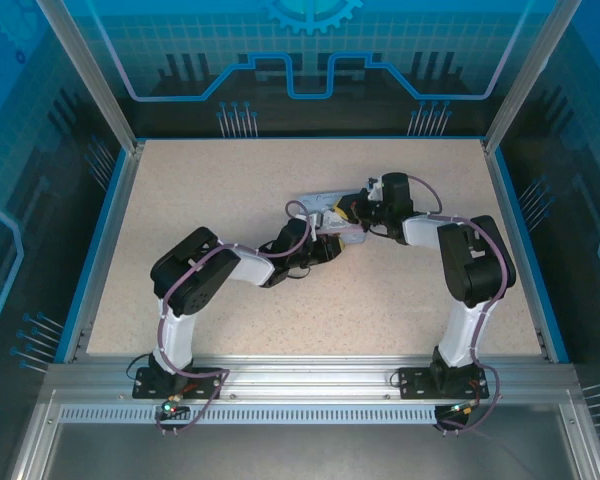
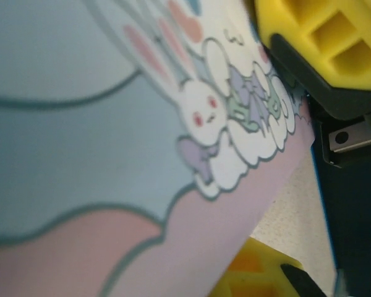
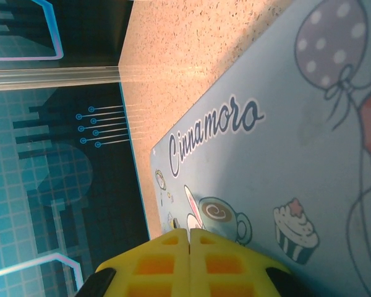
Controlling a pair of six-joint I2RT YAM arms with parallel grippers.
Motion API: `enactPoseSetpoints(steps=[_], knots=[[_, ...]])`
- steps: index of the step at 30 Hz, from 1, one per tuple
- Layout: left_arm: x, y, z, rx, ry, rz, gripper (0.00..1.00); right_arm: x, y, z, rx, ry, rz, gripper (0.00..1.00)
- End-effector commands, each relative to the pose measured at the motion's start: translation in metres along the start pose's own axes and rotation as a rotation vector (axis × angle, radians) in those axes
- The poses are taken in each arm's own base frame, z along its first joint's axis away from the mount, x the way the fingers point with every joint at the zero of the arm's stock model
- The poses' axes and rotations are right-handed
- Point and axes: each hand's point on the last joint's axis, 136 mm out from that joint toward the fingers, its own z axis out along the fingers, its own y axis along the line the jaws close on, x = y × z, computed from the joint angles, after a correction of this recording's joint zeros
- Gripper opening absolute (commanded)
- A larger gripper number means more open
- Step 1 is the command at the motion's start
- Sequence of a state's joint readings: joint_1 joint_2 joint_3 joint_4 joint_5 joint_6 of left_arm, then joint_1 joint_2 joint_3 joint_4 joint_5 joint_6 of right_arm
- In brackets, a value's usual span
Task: Unlock the padlock with the key
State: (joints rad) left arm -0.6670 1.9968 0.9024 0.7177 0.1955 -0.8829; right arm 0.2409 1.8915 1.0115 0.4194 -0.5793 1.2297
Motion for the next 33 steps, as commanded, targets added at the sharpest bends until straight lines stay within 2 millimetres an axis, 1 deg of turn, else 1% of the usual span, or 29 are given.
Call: enactPoseSetpoints(steps=[1,4,5,7,10,12,13,14,16,19,21,25,28,33], knots=[[-0.016,-0.045,-0.018,0.167,-0.017,-0.068,0.0,-0.005,-0.004,-0.005,-0.006,0.006,0.017,0.0],[-0.019,-0.042,-0.022,0.18,-0.031,-0.108,0.0,-0.009,0.012,-0.013,-0.039,-0.002,0.005,0.0],[-0.02,-0.041,-0.023,0.182,-0.036,-0.122,0.0,-0.011,0.021,-0.016,-0.056,-0.005,-0.008,0.0],[-0.024,-0.042,-0.025,0.198,-0.046,-0.14,0.0,-0.013,0.035,-0.025,-0.079,-0.014,-0.027,0.0],[-0.028,-0.046,-0.028,0.22,-0.051,-0.17,0.0,-0.015,0.059,-0.043,-0.113,-0.036,-0.067,0.0],[-0.03,-0.049,-0.031,0.227,-0.051,-0.187,0.0,-0.013,0.075,-0.058,-0.132,-0.049,-0.093,0.0],[-0.031,-0.051,-0.032,0.231,-0.051,-0.191,0.0,-0.011,0.079,-0.064,-0.138,-0.054,-0.104,0.0],[-0.032,-0.053,-0.034,0.231,-0.051,-0.193,0.0,-0.007,0.085,-0.071,-0.146,-0.054,-0.118,0.0],[-0.034,-0.055,-0.038,0.226,-0.049,-0.201,0.0,0.004,0.091,-0.085,-0.146,-0.054,-0.146,0.0],[-0.036,-0.059,-0.045,0.233,-0.035,-0.202,0.0,0.024,0.088,-0.101,-0.153,-0.054,-0.16,0.0],[-0.039,-0.062,-0.049,0.238,-0.028,-0.2,0.0,0.041,0.073,-0.108,-0.139,-0.043,-0.153,0.0],[-0.045,-0.072,-0.058,0.271,0.005,-0.193,0.0,0.066,0.054,-0.122,-0.128,-0.041,-0.161,0.0],[-0.05,-0.081,-0.064,0.306,0.031,-0.192,0.0,0.078,0.046,-0.131,-0.126,-0.045,-0.171,0.0],[-0.057,-0.091,-0.068,0.339,0.051,-0.209,0.0,0.088,0.036,-0.138,-0.135,-0.056,-0.156,0.0]])
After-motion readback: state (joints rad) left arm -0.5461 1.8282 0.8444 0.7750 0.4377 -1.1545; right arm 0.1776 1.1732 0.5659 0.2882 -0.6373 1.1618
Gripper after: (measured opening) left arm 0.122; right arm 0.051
